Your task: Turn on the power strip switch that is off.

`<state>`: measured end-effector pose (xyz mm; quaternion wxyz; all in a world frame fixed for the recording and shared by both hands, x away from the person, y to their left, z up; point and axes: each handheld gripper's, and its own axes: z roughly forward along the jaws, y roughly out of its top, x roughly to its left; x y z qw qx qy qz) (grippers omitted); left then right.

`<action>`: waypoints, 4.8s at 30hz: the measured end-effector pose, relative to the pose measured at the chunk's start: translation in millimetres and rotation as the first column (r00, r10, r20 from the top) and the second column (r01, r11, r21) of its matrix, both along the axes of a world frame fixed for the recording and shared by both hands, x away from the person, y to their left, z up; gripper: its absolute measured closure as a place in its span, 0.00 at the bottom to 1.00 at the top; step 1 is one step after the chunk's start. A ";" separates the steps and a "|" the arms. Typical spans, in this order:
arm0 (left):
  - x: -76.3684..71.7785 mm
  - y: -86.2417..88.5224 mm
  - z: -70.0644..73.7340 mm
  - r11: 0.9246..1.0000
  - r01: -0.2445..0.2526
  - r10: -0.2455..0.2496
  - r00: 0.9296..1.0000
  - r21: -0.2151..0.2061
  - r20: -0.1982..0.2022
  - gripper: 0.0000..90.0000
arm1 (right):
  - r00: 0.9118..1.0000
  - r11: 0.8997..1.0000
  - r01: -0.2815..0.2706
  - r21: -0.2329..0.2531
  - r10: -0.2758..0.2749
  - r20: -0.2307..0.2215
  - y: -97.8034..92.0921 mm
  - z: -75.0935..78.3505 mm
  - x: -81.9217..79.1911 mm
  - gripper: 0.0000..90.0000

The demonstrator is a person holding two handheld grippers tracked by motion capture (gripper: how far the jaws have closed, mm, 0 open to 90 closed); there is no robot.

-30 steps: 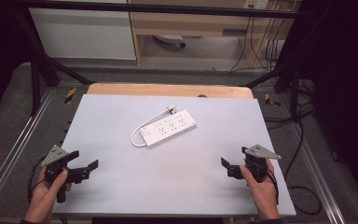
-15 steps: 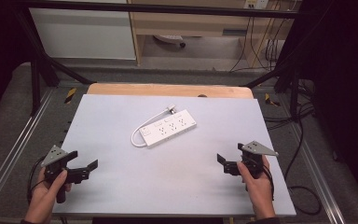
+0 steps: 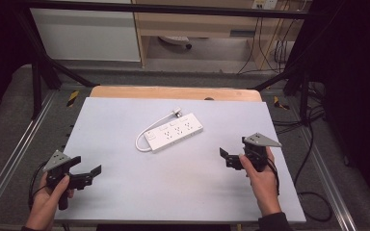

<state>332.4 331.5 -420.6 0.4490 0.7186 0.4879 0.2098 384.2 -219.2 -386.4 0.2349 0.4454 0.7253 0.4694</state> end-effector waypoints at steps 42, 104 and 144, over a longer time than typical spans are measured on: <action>0.5 4.3 0.7 1.000 -0.023 0.023 1.000 0.011 -0.001 0.08 | 0.998 0.999 -0.006 0.035 0.004 0.065 55.0 48.4 57.9 0.05; 3.0 -1.6 -1.6 1.000 0.005 -0.005 1.000 0.027 -0.019 0.08 | 0.997 0.999 -0.024 0.023 0.023 0.068 109.4 38.8 121.0 0.35; 2.8 -3.2 -3.2 0.999 0.007 -0.006 1.000 0.033 -0.025 0.08 | 0.996 0.999 -0.051 -0.011 0.052 0.065 144.6 -2.7 140.4 0.96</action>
